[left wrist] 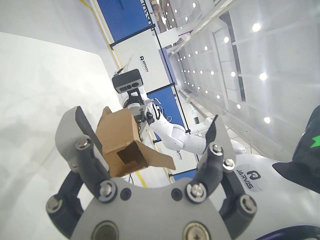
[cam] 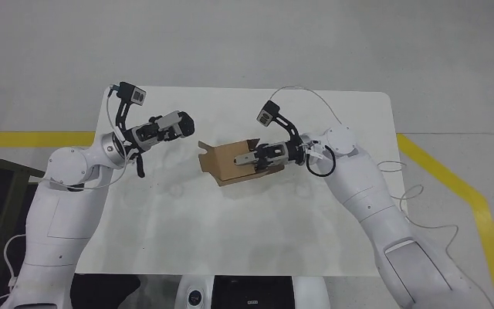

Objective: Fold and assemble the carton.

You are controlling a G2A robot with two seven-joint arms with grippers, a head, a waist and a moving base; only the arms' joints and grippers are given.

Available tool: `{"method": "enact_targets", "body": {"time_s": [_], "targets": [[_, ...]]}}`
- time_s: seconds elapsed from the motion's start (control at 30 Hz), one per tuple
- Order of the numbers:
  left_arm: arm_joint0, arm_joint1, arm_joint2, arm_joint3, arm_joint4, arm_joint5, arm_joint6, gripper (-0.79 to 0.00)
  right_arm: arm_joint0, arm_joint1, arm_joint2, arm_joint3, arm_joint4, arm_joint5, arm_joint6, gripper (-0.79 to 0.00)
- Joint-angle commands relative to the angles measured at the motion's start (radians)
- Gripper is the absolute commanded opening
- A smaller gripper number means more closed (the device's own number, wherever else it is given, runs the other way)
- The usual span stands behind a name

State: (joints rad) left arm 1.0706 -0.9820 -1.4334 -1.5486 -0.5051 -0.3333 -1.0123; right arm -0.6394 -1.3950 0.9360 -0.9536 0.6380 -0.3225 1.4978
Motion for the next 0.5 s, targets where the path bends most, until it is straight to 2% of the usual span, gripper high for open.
{"method": "enact_targets", "body": {"time_s": [0.0,0.27,0.47], "targets": [[-0.001,-0.001,0.010,0.005,0.010,-0.003,0.009,0.000,-0.007,0.002,-0.009,-0.021,0.005,0.011,0.011,-0.785],[-0.003,-0.006,0.039,-0.003,0.013,0.001,0.019,0.000,-0.005,0.001,-0.047,-0.037,0.016,0.011,0.011,-0.785],[0.003,-0.007,0.041,-0.019,-0.020,0.018,-0.004,0.000,0.017,-0.005,-0.059,0.004,0.027,-0.033,-0.033,-0.785]]}}
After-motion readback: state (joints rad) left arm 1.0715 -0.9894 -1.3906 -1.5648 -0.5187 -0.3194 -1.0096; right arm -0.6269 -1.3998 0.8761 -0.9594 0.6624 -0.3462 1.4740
